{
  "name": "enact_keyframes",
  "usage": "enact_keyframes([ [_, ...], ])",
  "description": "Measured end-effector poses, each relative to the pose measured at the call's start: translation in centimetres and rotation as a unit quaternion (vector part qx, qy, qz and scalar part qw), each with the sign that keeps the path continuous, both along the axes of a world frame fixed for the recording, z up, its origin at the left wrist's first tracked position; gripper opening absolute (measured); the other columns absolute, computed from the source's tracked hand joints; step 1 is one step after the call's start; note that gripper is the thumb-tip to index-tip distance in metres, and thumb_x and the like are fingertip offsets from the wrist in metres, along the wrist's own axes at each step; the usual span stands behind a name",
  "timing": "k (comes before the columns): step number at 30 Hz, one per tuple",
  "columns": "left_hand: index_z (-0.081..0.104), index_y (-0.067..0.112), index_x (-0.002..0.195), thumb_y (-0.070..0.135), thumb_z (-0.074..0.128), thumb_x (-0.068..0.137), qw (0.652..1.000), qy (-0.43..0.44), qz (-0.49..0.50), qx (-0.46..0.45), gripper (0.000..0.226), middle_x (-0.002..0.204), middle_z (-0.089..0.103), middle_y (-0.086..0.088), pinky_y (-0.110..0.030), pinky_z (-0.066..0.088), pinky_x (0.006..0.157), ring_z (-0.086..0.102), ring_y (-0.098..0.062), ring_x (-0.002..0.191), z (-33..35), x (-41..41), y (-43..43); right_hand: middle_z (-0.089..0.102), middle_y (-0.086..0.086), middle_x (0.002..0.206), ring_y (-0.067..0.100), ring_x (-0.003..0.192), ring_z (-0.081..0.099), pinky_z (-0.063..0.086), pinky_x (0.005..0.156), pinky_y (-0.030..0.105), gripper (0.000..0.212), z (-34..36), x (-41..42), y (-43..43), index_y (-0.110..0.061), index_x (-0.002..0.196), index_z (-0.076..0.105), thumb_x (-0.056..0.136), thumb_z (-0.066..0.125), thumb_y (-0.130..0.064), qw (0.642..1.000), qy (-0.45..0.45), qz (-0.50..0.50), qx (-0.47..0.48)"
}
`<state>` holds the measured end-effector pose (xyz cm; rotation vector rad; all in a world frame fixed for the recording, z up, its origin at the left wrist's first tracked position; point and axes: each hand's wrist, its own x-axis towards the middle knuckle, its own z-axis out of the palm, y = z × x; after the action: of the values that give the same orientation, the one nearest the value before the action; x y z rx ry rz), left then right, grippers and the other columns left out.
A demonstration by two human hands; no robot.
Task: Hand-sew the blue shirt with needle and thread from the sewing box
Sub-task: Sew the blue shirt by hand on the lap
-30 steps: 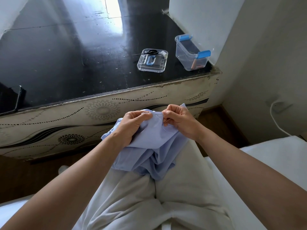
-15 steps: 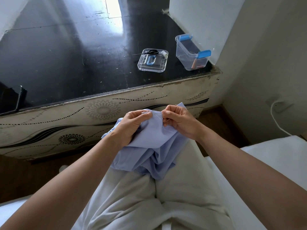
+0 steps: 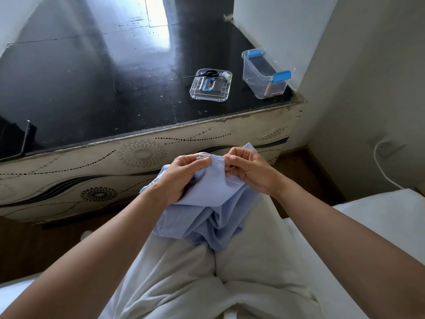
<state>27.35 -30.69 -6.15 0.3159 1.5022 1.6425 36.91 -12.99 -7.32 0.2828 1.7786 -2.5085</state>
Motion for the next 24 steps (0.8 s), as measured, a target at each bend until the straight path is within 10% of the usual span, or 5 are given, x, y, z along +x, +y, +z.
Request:
enact_keyframes([
  [14, 0.07, 0.008, 0.09, 0.027, 0.067, 0.083, 0.999, 0.022, -0.032, -0.003, 0.02, 0.088, 0.068, -0.009, -0.025, 0.051, 0.069, 0.061, -0.017, 0.075, 0.7, 0.1, 0.2, 0.061, 0.014, 0.083, 0.017, 0.073, 0.057, 0.051, 0.071, 0.023, 0.034, 0.1, -1.2, -1.0, -0.008, 0.083, 0.062, 0.075, 0.069, -0.04, 0.997, -0.014, -0.032, 0.07],
  [24, 0.068, 0.01, 0.087, 0.019, 0.065, 0.088, 0.999, -0.023, 0.024, 0.009, 0.009, 0.082, 0.066, -0.009, -0.027, 0.05, 0.066, 0.059, -0.019, 0.069, 1.1, 0.1, 0.9, 0.064, 0.008, 0.082, 0.016, 0.072, 0.058, 0.053, 0.066, 0.021, 0.016, 0.0, -0.8, -0.4, -0.007, 0.091, 0.064, 0.099, 0.052, -0.011, 0.997, -0.019, -0.068, 0.025],
])
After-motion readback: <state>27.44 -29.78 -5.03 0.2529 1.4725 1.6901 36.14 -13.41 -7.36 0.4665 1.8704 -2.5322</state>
